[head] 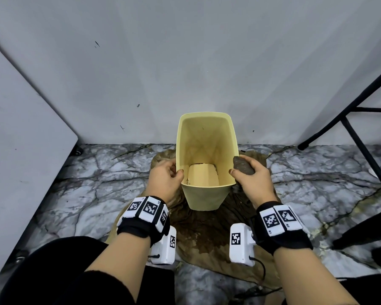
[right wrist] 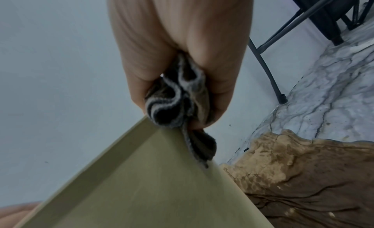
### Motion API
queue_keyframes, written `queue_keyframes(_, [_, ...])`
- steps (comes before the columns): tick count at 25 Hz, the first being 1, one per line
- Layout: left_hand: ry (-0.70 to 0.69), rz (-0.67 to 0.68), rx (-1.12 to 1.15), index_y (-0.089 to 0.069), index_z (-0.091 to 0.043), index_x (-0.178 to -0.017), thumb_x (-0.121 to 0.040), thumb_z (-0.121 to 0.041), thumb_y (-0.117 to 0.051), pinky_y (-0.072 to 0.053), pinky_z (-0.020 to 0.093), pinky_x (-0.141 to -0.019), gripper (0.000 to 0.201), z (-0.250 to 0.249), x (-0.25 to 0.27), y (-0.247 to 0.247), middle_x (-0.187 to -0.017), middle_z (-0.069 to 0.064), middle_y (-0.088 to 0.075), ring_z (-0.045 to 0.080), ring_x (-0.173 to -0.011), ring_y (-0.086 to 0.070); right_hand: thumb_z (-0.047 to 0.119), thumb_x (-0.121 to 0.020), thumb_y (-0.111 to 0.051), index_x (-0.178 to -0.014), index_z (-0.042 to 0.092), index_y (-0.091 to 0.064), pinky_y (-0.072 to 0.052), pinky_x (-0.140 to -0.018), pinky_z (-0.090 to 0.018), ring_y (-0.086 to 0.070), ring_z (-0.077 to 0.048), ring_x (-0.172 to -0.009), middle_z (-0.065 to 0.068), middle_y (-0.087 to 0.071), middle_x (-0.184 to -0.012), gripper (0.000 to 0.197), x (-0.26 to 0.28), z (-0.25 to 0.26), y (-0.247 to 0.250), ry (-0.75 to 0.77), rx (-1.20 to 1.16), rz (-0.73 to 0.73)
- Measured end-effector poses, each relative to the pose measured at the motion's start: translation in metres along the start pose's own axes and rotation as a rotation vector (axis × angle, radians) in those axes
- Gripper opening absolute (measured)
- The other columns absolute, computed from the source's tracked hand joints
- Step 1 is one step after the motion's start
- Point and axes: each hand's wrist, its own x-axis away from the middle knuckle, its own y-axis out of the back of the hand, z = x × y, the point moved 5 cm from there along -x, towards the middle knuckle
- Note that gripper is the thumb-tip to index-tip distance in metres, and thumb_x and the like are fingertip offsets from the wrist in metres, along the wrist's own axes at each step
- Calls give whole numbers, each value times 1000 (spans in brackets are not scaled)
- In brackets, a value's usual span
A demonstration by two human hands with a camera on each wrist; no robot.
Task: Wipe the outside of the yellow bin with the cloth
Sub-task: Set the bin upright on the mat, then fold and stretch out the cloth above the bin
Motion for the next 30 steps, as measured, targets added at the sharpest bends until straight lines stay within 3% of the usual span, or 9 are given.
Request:
queue_keyframes(4, [37,14,-49,-61,-3,-109,-83,-17,-56,-46,34,-75,30,0,-5,-3,-79,13,-56,29,-81,-57,17,-71,-72,-113,26,-60,-53,-82,-34,-64,-19,-90,-3,-67,-103,44,-1,1,1,13,-30,-6])
queue_keyframes(8, [61,11,-42,-61,-6,-111,-83,-20,-57,-48,35,-79,31,0,-5,-3,-93,17,-65,29,-87,-59,21,-72,-72,-116,28,-57,-53,-85,-35,-63,-19,-94,-5,-65,-111,46,5,3,1,8,-44,17])
queue_keyframes(12, [82,6,-21,-57,-11,-117,-83,-21,-59,-47,30,-78,36,0,-5,-2,-97,13,-66,23,-85,-59,15,-79,-66,-115,30,-56,-47,-61,-8,-59,-1,-79,6,-63,-100,40,13,32,12,127,-44,22])
queue_keyframes(14, [53,-28,0,-50,-13,-125,-81,-23,-61,-50,35,-87,46,-3,-5,1,-107,11,-61,24,-94,-59,8,-84,-57,-108,30,-59,-50,-58,-12,-61,-1,-69,4,-64,-95,33,16,48,11,121,-187,63])
queue_keyframes(17, [-59,-84,58,-48,-13,-127,-82,-22,-62,-48,37,-93,48,-21,-2,6,-117,8,-56,20,-103,-57,-1,-86,-38,-98,27,-65,-54,-77,-28,-62,-18,-89,-9,-65,-107,41,19,57,4,43,-411,154])
queue_keyframes(19, [-125,-52,178,-53,-16,-124,-83,-20,-62,-49,31,-93,42,-36,0,8,-114,4,-60,13,-100,-59,-5,-83,-34,-97,25,-66,-54,-74,-30,-62,-20,-88,-9,-65,-104,46,23,59,-4,31,-455,241])
queue_keyframes(23, [-147,154,453,-61,-25,-110,-82,-12,-62,-49,12,-79,31,-60,9,-3,-101,-5,-64,2,-91,-60,-7,-85,-40,-94,22,-64,-52,-78,-35,-63,-19,-84,-7,-66,-97,39,33,60,-19,40,-452,333])
queue_keyframes(26, [-180,84,479,-59,-29,-93,-76,-11,-68,-47,12,-68,26,-64,12,-3,-89,-6,-61,4,-79,-57,-6,-86,-43,-91,20,-58,-47,-88,-41,-60,-20,-89,-5,-65,-96,31,34,60,-21,63,-418,319])
queue_keyframes(30, [-134,86,523,-61,-26,-73,-76,-9,-68,-46,15,-60,19,-59,11,-7,-68,-7,-60,-2,-58,-53,0,-87,-49,-91,23,-59,-50,-87,-35,-64,-14,-89,1,-68,-95,25,34,60,-21,139,-313,330])
